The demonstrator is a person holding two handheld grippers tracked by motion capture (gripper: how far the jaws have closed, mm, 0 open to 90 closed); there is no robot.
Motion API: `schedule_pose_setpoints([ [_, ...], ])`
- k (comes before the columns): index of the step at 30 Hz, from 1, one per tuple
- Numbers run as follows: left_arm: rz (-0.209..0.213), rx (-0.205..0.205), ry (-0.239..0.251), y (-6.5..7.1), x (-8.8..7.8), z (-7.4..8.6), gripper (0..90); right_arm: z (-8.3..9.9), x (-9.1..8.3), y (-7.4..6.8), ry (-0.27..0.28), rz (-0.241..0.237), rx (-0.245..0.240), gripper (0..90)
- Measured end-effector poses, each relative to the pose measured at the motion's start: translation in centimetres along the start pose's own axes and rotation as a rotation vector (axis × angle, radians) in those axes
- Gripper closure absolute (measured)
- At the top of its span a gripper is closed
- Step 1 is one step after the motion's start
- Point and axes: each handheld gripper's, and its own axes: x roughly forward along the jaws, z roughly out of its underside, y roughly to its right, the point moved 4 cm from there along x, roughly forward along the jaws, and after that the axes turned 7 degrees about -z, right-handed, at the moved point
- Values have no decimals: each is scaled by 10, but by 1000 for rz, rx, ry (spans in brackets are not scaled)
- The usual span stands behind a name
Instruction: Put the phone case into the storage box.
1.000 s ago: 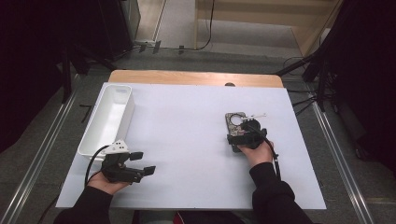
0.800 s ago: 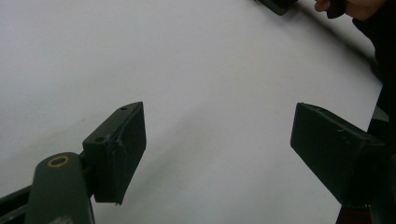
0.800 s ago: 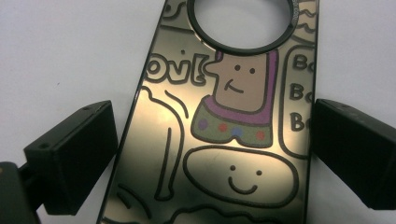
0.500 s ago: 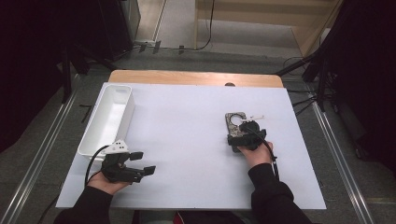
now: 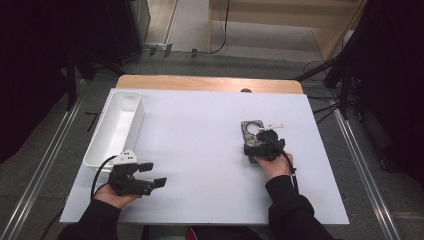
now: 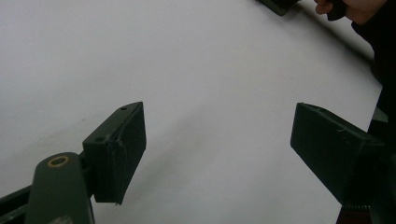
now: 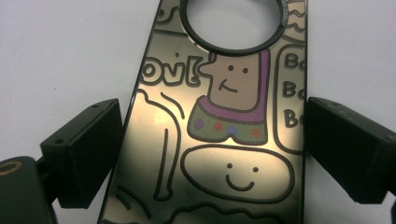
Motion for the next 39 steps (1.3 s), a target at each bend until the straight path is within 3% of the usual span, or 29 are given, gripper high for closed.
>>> schedule_pose_setpoints([
  [17, 1, -3, -1, 0, 0, 0, 182, 0, -2, 1, 10, 9, 26, 103],
  [39, 1, -4, 0, 0, 0, 0, 182, -6, -10, 10, -13, -51, 81, 107],
])
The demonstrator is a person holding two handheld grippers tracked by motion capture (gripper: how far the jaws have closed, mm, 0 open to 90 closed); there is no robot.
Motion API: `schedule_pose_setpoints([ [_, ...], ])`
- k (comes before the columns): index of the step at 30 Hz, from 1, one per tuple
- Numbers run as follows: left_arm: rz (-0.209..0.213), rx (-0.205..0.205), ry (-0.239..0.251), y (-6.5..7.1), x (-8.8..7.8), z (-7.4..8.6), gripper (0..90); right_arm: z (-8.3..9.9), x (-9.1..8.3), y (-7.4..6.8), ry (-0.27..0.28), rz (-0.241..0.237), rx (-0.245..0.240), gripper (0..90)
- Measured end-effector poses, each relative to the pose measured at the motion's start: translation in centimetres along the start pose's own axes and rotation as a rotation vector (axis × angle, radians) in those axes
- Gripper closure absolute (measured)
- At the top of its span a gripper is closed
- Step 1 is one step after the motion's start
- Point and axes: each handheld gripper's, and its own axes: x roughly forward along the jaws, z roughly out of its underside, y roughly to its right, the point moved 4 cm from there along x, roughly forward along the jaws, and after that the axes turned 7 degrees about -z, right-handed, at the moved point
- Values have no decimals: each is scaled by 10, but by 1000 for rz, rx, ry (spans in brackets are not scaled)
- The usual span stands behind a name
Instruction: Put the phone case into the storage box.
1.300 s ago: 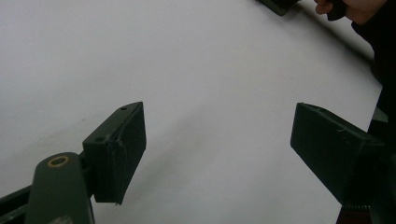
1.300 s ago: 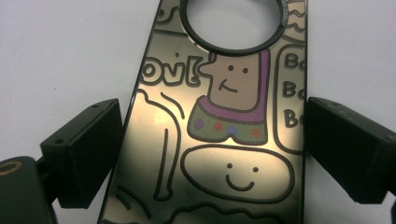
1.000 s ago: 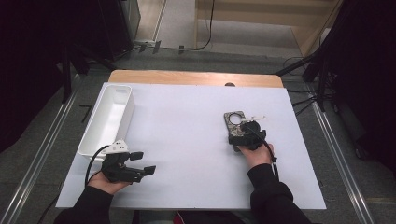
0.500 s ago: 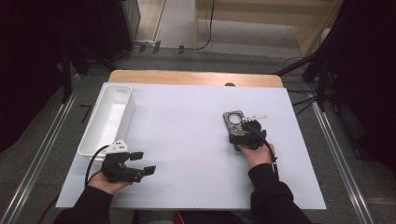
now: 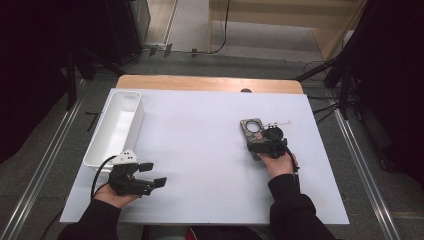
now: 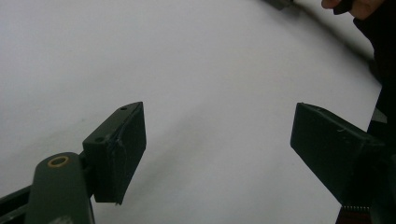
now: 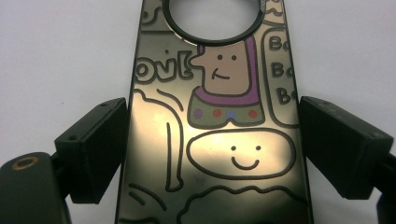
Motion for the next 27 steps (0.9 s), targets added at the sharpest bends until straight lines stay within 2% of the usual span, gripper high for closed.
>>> schedule_pose_setpoints([
  [15, 1, -1, 5, 0, -1, 0, 183, -8, -15, -1, 0, -46, -9, 108],
  [27, 4, -5, 7, 1, -1, -1, 183, -13, -32, -14, -8, -131, -48, 108],
])
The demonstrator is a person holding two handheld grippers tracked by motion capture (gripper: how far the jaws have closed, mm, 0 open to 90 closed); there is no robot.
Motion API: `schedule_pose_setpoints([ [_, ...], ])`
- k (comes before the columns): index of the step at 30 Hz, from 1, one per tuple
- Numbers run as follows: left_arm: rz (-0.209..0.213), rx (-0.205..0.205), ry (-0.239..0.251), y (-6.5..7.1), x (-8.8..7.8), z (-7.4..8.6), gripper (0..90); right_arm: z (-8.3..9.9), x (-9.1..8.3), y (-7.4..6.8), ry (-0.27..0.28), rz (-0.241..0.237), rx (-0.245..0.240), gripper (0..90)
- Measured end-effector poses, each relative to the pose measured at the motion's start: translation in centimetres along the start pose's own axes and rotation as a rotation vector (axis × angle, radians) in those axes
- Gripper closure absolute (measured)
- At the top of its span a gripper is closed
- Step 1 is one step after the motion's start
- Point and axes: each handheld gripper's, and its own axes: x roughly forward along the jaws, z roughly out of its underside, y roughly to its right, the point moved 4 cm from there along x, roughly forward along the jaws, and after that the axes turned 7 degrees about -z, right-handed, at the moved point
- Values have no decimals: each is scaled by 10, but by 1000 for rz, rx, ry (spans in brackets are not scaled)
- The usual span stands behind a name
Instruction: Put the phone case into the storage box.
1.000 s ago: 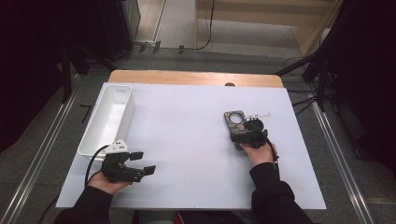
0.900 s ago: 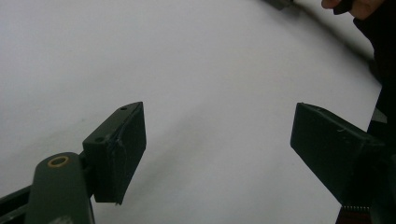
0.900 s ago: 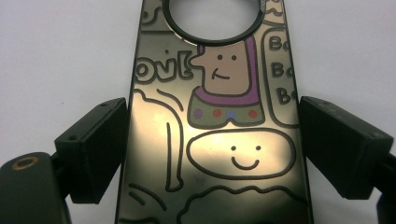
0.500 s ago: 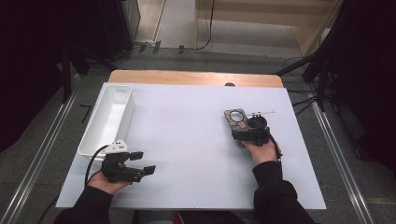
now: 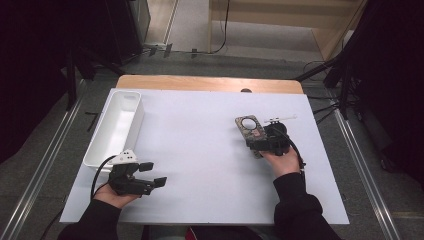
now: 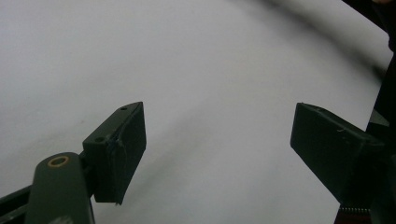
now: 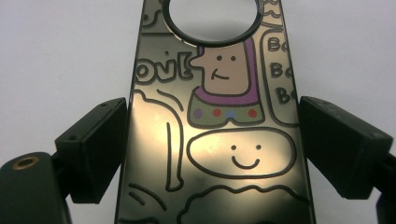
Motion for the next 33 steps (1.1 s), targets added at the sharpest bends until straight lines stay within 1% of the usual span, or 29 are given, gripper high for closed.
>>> schedule_pose_setpoints([
  [5, 1, -1, -1, 0, 0, 0, 183, 0, -3, -4, -7, -23, -12, 108],
  [8, 4, -2, 0, 0, 0, 0, 183, 1, -6, -9, -19, -50, -24, 108],
  [11, 11, 0, -4, 1, 0, 0, 185, 2, -7, -12, -30, -61, -37, 108],
  [16, 10, -4, 1, 1, 0, 0, 185, 3, -10, -18, -44, -86, -46, 108],
  [18, 10, -4, 2, 1, 0, -1, 185, 3, -11, -20, -49, -105, -46, 108],
  [21, 13, -2, 0, 2, 0, -2, 184, 4, -13, -22, -49, -118, -56, 108],
  [24, 15, -1, 2, 4, 1, -4, 185, 3, -14, -25, -55, -138, -51, 108],
  [27, 19, -6, 3, 4, 2, -8, 184, 3, -12, -27, -59, -155, -60, 108],
  [29, 25, -16, 5, 5, 3, -10, 184, 2, -10, -29, -66, -174, -56, 108],
  [32, 30, -20, 3, 6, 4, -13, 184, 2, -9, -30, -72, -181, -63, 108],
  [33, 39, -32, 1, 6, 6, -17, 185, 1, -8, -32, -79, -196, -59, 108],
])
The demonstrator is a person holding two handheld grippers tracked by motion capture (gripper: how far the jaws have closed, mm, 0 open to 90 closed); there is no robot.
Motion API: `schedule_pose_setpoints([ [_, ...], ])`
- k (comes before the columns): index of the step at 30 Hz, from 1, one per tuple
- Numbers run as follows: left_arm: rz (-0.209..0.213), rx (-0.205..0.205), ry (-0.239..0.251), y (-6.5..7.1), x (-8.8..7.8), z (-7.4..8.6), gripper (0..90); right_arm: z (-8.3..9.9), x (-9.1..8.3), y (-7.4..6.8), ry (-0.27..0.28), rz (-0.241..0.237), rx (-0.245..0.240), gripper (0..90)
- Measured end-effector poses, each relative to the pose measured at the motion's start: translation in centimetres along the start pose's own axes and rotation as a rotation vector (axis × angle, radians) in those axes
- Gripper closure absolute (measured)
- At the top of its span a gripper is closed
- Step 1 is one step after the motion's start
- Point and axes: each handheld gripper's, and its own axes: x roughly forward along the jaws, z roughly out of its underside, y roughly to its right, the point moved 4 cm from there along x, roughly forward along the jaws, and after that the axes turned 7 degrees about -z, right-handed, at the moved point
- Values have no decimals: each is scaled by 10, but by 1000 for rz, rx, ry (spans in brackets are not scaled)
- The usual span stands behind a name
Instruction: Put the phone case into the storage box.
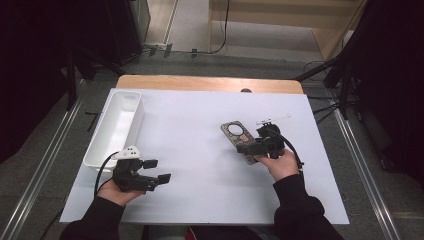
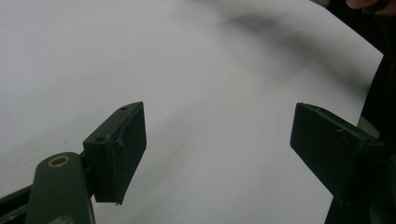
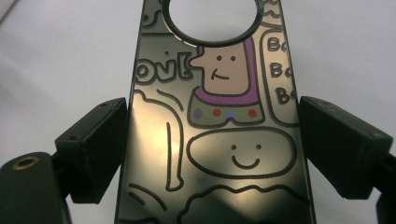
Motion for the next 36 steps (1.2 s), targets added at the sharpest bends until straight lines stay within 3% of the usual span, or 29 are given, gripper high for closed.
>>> schedule_pose_setpoints([
  [7, 5, 2, 0, 2, 5, -11, 184, 0, 4, -5, -20, -31, -9, 108],
  [15, 35, -47, -9, 2, 7, -24, 184, -1, 6, -9, -19, -64, -2, 108],
  [21, 39, -56, -20, 2, 10, -33, 185, -1, 7, -11, -20, -103, 18, 108],
  [36, 61, -96, -53, 5, 25, -62, 185, -3, 10, -18, -1, -135, 27, 108],
])
